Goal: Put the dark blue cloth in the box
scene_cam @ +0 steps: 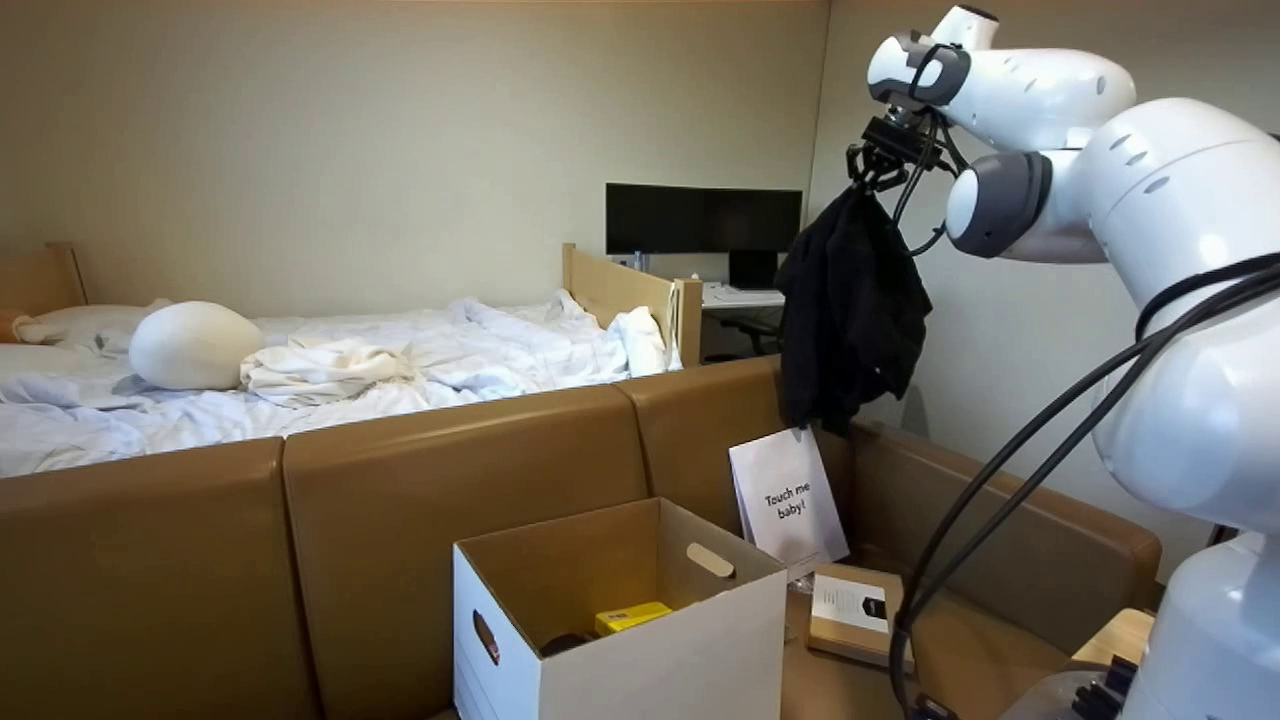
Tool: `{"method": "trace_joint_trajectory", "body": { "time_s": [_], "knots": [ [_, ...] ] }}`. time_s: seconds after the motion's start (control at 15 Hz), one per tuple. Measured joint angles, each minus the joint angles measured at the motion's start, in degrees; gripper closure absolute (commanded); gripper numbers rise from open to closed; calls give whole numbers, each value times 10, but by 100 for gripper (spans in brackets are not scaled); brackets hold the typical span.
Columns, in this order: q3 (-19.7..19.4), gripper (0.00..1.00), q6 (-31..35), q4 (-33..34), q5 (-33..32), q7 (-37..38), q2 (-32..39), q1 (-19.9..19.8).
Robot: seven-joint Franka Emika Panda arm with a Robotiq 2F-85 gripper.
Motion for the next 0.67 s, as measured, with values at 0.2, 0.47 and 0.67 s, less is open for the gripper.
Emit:
{"method": "trace_joint_trajectory", "body": {
  "time_s": [0.2,0.47,0.67],
  "knots": [
    [12,95,17,0,0,-32,-13,8],
    [15,91,19,0,0,-57,-23,18],
    [14,95,19,0,0,-57,-25,20]
  ]
}}
